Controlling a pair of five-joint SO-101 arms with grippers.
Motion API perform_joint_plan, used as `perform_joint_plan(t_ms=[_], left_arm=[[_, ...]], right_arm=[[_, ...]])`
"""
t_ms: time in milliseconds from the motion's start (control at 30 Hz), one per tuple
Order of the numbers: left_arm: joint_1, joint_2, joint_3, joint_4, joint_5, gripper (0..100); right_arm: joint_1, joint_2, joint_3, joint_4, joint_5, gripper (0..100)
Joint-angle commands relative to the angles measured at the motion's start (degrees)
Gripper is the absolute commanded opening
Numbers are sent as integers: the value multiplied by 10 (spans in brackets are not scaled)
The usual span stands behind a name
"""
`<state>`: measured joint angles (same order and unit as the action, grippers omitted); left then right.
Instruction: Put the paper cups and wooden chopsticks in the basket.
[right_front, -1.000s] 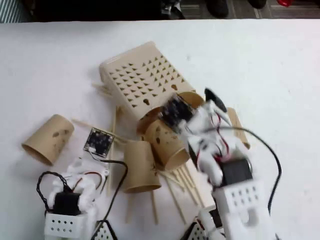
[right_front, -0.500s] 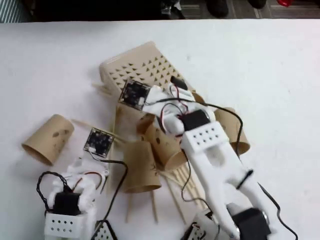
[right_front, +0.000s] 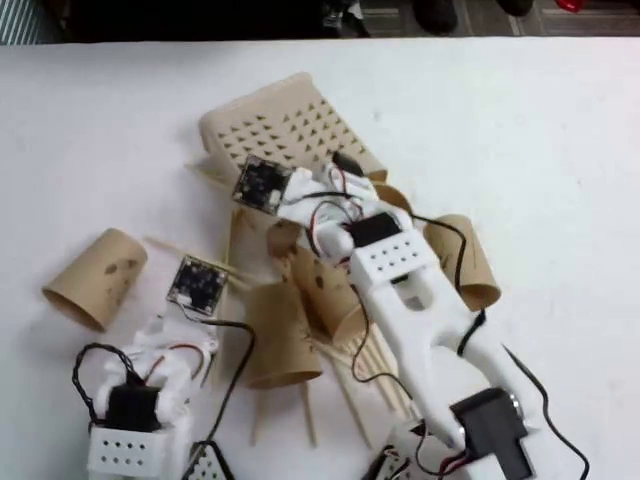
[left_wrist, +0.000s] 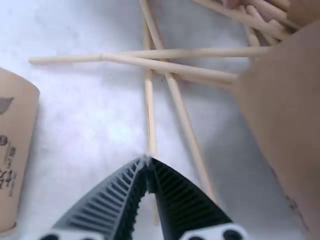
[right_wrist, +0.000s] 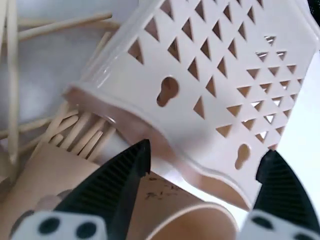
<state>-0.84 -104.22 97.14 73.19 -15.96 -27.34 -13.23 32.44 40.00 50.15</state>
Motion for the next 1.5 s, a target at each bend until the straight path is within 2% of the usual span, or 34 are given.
perform_joint_plan(t_ms=[0, 200, 433, 700, 767, 933, 1000, 1300, 1467], left_arm=[[0, -2, -3, -2, -4, 27], [0, -2, -3, -2, -4, 27], [-2, -2, -2, -2, -4, 27], [-2, -2, -2, -2, -4, 27], [-2, -2, -2, -1, -4, 27], [-2, -2, -2, 1, -4, 27], [-2, -2, -2, 2, -4, 27], [-2, -2, -2, 2, -4, 27], [-2, -2, -2, 2, -4, 27]], right_arm=[[-17, -58, -20, 29, 5, 342], [-54, -40, -12, 3, 5, 341], [-47, 44, -14, -68, 4, 341], [-44, 56, -11, -163, 0, 340], [-44, 56, -11, -189, -18, 303], [-44, 55, -11, -246, -43, 69], [-37, 52, -11, -257, -46, 12], [37, 33, -17, -336, -43, 19], [80, 1, -62, -287, -43, 19]])
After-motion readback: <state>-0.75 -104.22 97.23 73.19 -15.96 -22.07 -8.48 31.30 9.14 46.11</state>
